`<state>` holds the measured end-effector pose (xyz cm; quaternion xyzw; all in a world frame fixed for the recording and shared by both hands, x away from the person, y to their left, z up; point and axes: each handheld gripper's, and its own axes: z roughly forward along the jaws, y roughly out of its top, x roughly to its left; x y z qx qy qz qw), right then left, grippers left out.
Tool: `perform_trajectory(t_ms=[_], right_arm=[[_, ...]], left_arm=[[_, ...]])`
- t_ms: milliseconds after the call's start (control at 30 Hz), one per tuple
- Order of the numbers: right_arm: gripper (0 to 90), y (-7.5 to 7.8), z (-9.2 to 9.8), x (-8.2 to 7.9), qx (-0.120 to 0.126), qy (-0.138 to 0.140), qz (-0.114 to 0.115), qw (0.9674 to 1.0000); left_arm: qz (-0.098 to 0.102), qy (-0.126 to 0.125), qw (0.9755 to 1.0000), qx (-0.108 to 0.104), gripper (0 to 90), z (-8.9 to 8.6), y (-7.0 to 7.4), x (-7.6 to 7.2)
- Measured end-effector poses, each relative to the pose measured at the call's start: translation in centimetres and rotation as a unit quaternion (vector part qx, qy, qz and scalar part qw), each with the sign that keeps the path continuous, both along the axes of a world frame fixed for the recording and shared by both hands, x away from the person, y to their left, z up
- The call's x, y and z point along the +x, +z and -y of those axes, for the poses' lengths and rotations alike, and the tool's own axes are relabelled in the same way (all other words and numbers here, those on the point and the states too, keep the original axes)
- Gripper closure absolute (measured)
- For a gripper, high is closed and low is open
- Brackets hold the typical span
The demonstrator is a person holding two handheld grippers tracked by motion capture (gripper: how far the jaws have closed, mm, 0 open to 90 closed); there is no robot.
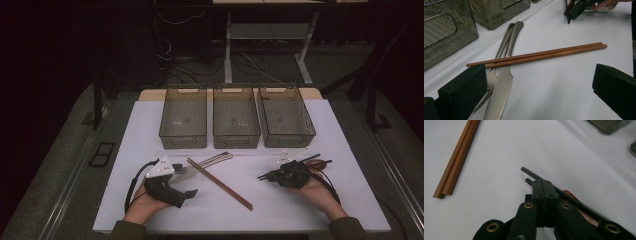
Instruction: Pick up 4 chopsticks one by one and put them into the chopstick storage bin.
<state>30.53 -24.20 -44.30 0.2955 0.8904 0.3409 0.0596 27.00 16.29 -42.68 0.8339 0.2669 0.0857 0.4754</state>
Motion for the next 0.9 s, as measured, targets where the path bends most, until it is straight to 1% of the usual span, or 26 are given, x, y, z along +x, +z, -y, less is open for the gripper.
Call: perform_trajectory(t_ms=[133,167,200,233,367,433,467,533,600,633,667,700,733,767,800,833,900], right_arm=[[89.2,0.1,0.1,-0.1,0.001,0.001,0.001,1.0000],[89.2,0.3,0.2,-0.1,0.010,0.002,0.002,0.9999],[89.2,0.3,0.2,-0.1,0.010,0.002,0.002,0.9999],[89.2,0.7,0.5,-0.2,0.019,-0.001,0.004,0.9998],[89.1,1.2,1.0,-0.4,0.026,-0.007,0.006,0.9996],[89.1,1.3,1.3,-0.6,0.025,-0.009,0.006,0.9996],[89.1,1.2,1.7,-0.7,0.020,-0.011,0.007,0.9997],[89.1,1.2,1.9,-0.9,0.016,-0.014,0.007,0.9997],[89.1,1.3,2.6,-0.9,0.016,-0.021,0.008,0.9996],[89.1,1.5,3.7,-0.9,0.019,-0.037,0.010,0.9991],[89.1,1.5,3.7,-0.9,0.019,-0.037,0.010,0.9991],[89.1,1.6,4.1,-0.9,0.020,-0.043,0.011,0.9988],[89.2,1.9,5.6,-0.8,0.021,-0.064,0.012,0.9977],[89.2,1.9,5.6,-0.8,0.021,-0.064,0.012,0.9977],[89.2,2.0,6.3,-0.8,0.022,-0.072,0.011,0.9971],[89.1,2.0,7.4,-0.8,0.023,-0.085,0.014,0.9961],[89.2,1.9,8.0,-0.8,0.018,-0.094,0.009,0.9954]], left_arm=[[0.000,0.000,1.0000,0.000,0.0,0.0,0.0,0.0],[0.000,0.000,1.0000,0.000,0.0,0.0,0.0,0.0],[0.000,0.000,1.0000,0.000,0.0,0.0,0.0,0.0],[0.000,0.000,1.0000,0.000,0.0,0.0,0.0,0.0],[0.001,-0.001,1.0000,0.001,0.0,0.0,0.0,0.0],[0.000,0.000,1.0000,0.001,0.0,0.0,0.0,0.0],[0.000,0.000,1.0000,0.001,0.0,0.0,0.0,0.0],[0.001,0.000,1.0000,-0.001,0.0,0.0,0.0,0.0],[0.001,0.001,1.0000,-0.001,0.0,0.0,0.0,0.0],[0.001,0.000,1.0000,-0.001,0.0,0.0,0.0,0.0],[0.002,0.000,1.0000,-0.001,0.0,0.0,0.0,0.0],[0.001,0.000,1.0000,0.000,0.0,0.0,0.0,0.0],[0.001,0.000,1.0000,0.000,0.0,0.0,0.0,0.0],[0.000,-0.001,1.0000,0.002,0.0,0.0,0.0,0.0],[0.001,-0.001,1.0000,0.002,0.0,0.0,0.0,0.0],[0.001,-0.002,1.0000,0.003,0.0,0.0,0.0,0.0],[0.001,-0.001,1.0000,0.003,0.0,0.0,0.0,0.0]])
